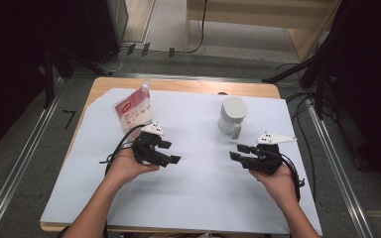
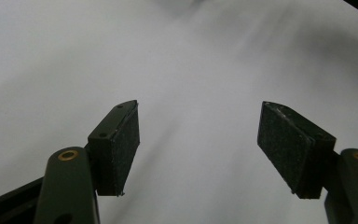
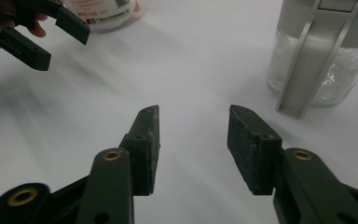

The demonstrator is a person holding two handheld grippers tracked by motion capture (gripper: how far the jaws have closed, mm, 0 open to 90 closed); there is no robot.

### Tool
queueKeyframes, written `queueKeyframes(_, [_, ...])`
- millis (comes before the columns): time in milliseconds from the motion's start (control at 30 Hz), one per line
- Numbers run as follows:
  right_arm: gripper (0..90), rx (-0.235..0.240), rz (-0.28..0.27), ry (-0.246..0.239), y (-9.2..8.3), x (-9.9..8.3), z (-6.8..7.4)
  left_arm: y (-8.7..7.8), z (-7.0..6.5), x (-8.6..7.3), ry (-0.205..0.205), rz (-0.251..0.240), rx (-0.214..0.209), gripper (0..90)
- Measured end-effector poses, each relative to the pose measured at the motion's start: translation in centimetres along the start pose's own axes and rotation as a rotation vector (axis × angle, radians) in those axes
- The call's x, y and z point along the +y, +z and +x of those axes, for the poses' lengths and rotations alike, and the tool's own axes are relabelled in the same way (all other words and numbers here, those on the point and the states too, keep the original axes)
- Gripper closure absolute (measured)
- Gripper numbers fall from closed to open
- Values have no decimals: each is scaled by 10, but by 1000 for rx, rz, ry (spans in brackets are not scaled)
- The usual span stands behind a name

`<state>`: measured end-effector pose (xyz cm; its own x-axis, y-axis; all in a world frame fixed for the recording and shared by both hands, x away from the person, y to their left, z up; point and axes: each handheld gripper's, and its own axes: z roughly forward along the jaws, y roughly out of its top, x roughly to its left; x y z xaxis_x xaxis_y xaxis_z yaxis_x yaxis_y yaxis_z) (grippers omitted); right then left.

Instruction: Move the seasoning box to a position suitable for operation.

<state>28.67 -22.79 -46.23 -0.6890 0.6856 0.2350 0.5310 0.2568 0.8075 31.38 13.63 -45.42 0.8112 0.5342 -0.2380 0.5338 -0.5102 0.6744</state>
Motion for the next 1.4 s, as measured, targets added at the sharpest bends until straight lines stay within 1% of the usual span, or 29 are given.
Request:
queueKeyframes(33, [538, -7, -1, -3, 0, 0, 0, 0, 1, 0, 6, 7, 4, 307])
queueKeyframes(67, [533, -8, -1, -7, 0, 1, 0, -1, 1, 1, 10, 25, 17, 323])
queueKeyframes(100, [533, -8, -1, -7, 0, 1, 0, -1, 1, 1, 10, 25, 17, 342])
queueKeyframes(133, [511, -13, -12, -18, -1, 1, -1, 0, 0, 1, 27, 34, 30, 360])
queueKeyframes(167, [507, -12, -14, -17, -1, 1, -1, 0, 0, 1, 27, 34, 30, 378])
queueKeyframes(200, [500, -12, -17, -14, -1, 1, -1, 0, -1, 1, 45, 49, 45, 387])
queueKeyframes(233, [500, -12, -17, -14, -1, 1, -1, 0, -1, 1, 45, 49, 45, 387])
queueKeyframes(267, [494, -8, -15, 0, -2, 2, -2, 1, -2, 1, 46, 49, 44, 389])
queueKeyframes(300, [493, -8, -16, -3, -2, 2, -2, 1, -2, 1, 46, 49, 44, 391])
queueKeyframes(333, [490, -8, -16, -3, -2, 2, -3, 1, -2, 1, 46, 54, 33, 394])
queueKeyframes(467, [487, -9, -13, 0, 1, 3, -3, 3, -2, 0, 68, 61, 29, 389])
queueKeyframes(633, [473, -12, -1, 5, 2, 2, -2, 3, -1, 0, 65, 59, 18, 360])
queueKeyframes(667, [469, -13, -1, 6, 2, 2, -2, 4, -1, -1, 57, 56, 12, 359])
queueKeyframes(800, [447, -18, 0, 12, 3, 2, -2, 3, -1, -1, 59, 57, 16, 360])
queueKeyframes(833, [442, -20, 4, 15, 3, 2, -2, 3, -1, -2, 52, 46, 12, 360])
queueKeyframes(867, [436, -21, 5, 14, 3, 2, -3, 3, 0, -2, 49, 48, 7, 360])
queueKeyframes(933, [420, -32, 0, 26, 2, 3, -4, 3, 1, -1, 49, 46, 3, 364])
queueKeyframes(1033, [412, -34, -10, 25, 1, 4, -6, 2, 0, -1, 50, 46, 2, 366])
queueKeyframes(1067, [396, -33, -9, 44, 1, 5, -7, 2, -1, -1, 52, 45, 0, 366])
queueKeyframes(1133, [394, -34, -12, 47, 1, 5, -8, 2, -1, -1, 58, 46, 4, 366])
queueKeyframes(1167, [376, -41, -4, 52, 0, 7, -8, 2, 0, -1, 57, 46, 1, 361])
queueKeyframes(1233, [370, -45, -10, 47, 0, 7, -8, 2, 0, -1, 57, 46, 1, 357])
queueKeyframes(1267, [356, -58, -12, 35, 0, 10, -8, 1, 0, -1, 57, 48, -4, 357])
queueKeyframes(1400, [352, -65, -13, 45, 1, 11, -9, 0, 2, -1, 50, 41, -3, 358])
